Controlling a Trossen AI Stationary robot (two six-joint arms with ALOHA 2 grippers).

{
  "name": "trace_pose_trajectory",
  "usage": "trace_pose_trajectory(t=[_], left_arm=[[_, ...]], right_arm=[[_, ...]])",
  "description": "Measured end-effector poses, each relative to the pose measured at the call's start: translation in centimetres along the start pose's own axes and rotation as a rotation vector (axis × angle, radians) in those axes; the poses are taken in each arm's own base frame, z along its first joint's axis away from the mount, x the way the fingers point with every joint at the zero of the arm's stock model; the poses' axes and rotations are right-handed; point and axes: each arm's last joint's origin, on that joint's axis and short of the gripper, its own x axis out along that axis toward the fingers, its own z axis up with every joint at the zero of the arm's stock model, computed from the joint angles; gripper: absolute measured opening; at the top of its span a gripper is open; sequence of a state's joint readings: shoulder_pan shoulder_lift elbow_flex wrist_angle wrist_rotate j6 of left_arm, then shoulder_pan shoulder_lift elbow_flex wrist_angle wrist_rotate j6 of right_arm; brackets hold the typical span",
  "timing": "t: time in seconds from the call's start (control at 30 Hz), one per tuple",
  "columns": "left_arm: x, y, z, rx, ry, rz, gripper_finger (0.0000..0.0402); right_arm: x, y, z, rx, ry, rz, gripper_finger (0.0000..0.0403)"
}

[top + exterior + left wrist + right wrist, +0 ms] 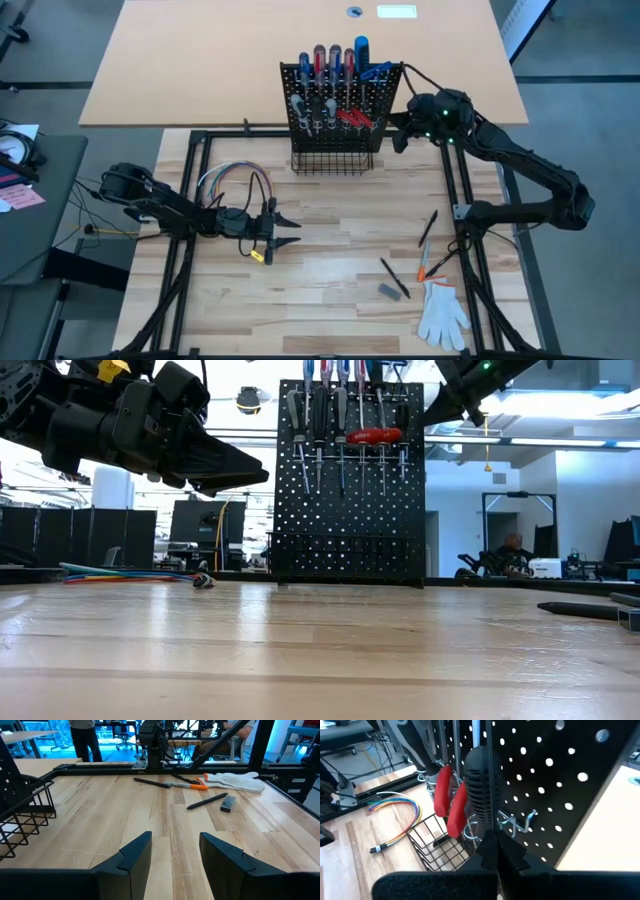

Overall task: Hang tools onto peg board
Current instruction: Hang the blue t handle screwdriver on the black peg board

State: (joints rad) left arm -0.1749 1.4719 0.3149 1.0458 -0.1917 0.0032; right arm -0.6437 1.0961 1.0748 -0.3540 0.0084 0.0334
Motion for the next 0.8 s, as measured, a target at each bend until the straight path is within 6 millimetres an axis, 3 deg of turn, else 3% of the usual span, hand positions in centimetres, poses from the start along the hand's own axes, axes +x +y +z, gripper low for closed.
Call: trace_pose_trajectory(t=[0.23, 0.8], left_arm=[[0.0, 0.0, 0.0, 0.0, 0.0, 0.0, 0.0162], [0.0, 0.0, 0.0, -0.005, 0.001, 0.0, 0.0162]], right_arm=[[1.7, -0.6, -0.5, 0.026, 0.036, -0.04, 0.0], [2.6, -2.3, -0.6, 0.045, 0.047, -0.099, 0.0003]])
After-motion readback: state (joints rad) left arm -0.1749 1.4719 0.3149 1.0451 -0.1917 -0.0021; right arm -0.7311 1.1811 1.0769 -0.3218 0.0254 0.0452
